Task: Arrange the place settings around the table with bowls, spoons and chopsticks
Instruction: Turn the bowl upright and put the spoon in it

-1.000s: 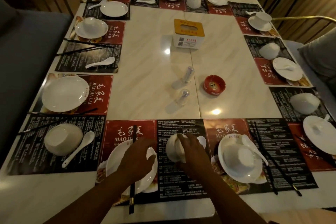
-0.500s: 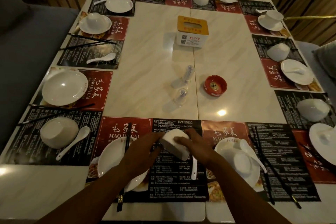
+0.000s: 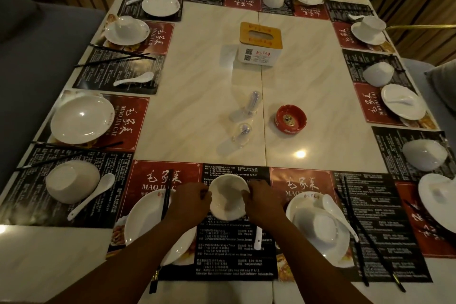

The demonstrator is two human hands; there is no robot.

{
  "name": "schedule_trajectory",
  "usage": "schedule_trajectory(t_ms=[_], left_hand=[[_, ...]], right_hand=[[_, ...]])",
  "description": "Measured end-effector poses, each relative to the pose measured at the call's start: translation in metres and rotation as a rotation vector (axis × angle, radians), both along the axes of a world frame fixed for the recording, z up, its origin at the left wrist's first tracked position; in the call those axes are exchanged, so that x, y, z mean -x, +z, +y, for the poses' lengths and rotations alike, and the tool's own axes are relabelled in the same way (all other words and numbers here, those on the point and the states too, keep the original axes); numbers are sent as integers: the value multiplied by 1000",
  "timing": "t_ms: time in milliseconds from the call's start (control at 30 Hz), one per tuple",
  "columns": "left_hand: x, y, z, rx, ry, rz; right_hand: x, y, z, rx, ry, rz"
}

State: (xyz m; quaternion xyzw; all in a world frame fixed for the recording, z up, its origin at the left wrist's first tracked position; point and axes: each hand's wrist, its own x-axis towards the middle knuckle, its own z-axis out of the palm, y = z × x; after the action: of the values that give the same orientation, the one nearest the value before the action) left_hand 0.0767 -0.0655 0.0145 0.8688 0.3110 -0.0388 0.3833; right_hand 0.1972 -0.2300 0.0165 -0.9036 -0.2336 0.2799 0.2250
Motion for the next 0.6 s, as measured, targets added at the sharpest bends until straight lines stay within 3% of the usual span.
schedule_trajectory(t_ms=[600], left_hand=[[-2, -2, 7, 91, -12, 60]], right_hand=[[7, -16, -2, -37, -52, 31]])
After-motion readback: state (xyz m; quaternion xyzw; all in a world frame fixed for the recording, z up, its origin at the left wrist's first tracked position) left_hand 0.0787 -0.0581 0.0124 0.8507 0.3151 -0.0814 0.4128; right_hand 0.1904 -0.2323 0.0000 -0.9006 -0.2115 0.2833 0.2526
